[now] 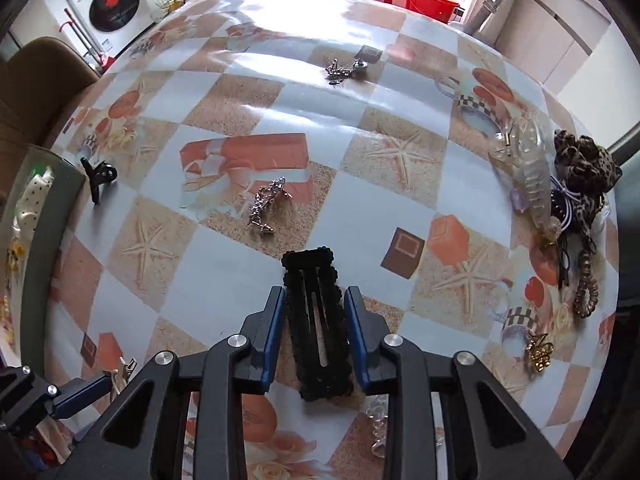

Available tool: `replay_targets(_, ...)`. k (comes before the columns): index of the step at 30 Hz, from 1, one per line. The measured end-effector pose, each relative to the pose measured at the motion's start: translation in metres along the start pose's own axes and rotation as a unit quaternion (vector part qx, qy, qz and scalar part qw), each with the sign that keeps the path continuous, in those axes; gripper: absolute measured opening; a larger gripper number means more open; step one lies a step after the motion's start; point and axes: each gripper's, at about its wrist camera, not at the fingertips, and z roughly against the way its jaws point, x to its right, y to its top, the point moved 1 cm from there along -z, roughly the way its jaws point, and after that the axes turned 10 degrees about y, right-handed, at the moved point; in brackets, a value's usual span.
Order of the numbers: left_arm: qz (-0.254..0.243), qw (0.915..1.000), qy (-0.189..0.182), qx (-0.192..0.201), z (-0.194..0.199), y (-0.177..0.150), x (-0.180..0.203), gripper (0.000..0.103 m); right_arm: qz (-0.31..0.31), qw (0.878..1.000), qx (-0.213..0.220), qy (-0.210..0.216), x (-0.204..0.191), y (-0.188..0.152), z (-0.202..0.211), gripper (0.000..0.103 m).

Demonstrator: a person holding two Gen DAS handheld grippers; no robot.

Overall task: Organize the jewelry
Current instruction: 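Carry the beige clip and black scalloped clip over the tray with both tools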

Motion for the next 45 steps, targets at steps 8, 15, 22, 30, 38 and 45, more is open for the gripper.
replay_targets(8, 0.014, 0.9999, 0.001, 0.004, 0.018, -0.003, -0.013, 0.021, -0.068, 0.995, 0.026, 0.064, 0.010, -0.015, 0.032, 0.031)
replay_targets(15, 0.029, 0.9995, -0.003, 0.008, 0.041, -0.009, -0.030, 0.021, -0.090, 0.991, 0.020, 0.092, -0.012, -0.038, 0.054, 0.031)
replay_targets(22, 0.046, 0.9989, 0.001, 0.009, 0.063, -0.022, -0.053, 0.021, -0.094, 0.990, 0.011, 0.109, -0.036, -0.059, 0.074, 0.031)
replay_targets(30, 0.072, 0.9973, 0.011, 0.009, 0.085, -0.040, -0.088, 0.021, -0.086, 0.988, 0.000, 0.126, -0.076, -0.066, 0.091, 0.031)
replay_targets(38, 0.113, 0.9929, 0.035, 0.008, 0.096, -0.058, -0.136, 0.021, -0.049, 0.988, -0.012, 0.144, -0.127, -0.053, 0.092, 0.031)
replay_targets(45, 0.156, 0.9863, 0.054, 0.001, 0.094, -0.075, -0.181, 0.021, -0.006, 0.987, -0.020, 0.161, -0.177, -0.030, 0.084, 0.031)
